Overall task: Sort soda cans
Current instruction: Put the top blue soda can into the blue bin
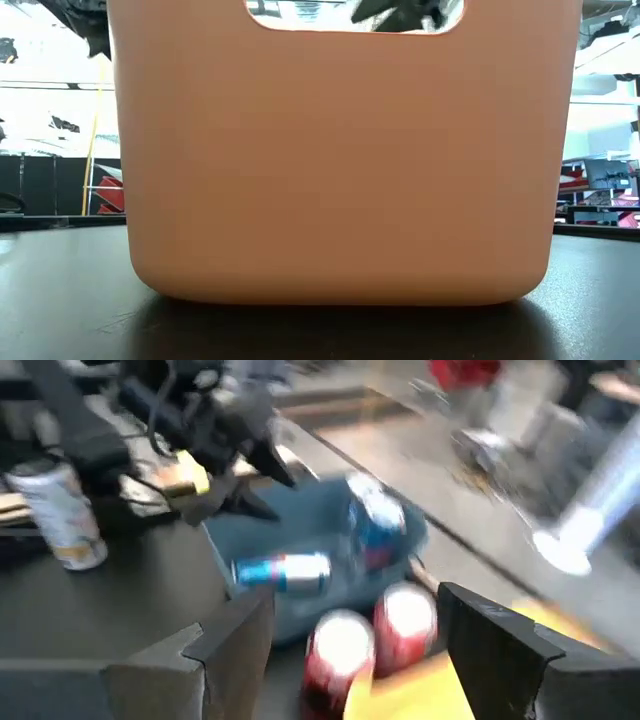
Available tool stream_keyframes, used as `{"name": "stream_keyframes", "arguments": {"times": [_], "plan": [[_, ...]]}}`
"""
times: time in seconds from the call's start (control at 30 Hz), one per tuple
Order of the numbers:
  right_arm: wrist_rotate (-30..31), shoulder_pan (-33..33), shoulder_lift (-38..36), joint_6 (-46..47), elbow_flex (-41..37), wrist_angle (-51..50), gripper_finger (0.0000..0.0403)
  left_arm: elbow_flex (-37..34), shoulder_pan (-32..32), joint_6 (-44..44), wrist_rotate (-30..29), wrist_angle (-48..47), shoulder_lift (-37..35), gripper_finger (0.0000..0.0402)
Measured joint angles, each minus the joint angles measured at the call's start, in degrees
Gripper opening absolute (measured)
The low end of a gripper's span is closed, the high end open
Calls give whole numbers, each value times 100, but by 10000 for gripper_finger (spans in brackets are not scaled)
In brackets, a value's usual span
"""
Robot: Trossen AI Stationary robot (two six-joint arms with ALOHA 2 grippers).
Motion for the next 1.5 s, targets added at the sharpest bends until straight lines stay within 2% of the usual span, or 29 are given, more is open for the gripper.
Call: {"name": "stream_keyframes", "arguments": {"times": [0.13,0.2,0.3,0.43,0.57,0.67,0.83,0.93,1.1,1.33,1.5], "plan": [[-2140,-1156,176,-1326,468,373,295,29,-214,30,-32,33,-453,289],[-2811,-1671,432,-1471,746,346,295,18,-309,39,-55,48,-658,283],[-3362,-2291,899,-1437,1184,254,295,-150,-394,125,-55,165,-875,274],[-3447,-2899,1499,-590,1665,-96,295,-229,-334,57,200,249,-723,269],[-3450,-3180,1835,-253,1780,-265,295,-29,-119,-227,503,130,-80,273],[-3496,-3256,1930,-248,1787,-175,295,485,177,-373,631,-320,575,283],[-3496,-3287,1801,-537,1787,-396,295,1687,593,-497,1413,-1509,1777,304],[-3496,-3285,1634,-728,1789,-555,295,2228,643,-507,1426,-1965,2345,312],[-3496,-3240,1550,-950,1789,-645,295,2723,642,-623,1452,-2363,3140,316],[-3493,-3261,1534,-1244,1789,-1042,295,2843,642,-761,1420,-2807,4076,316],[-3492,-3286,1534,-1394,1789,-1510,295,2846,642,-675,1421,-2816,4422,315]]}}
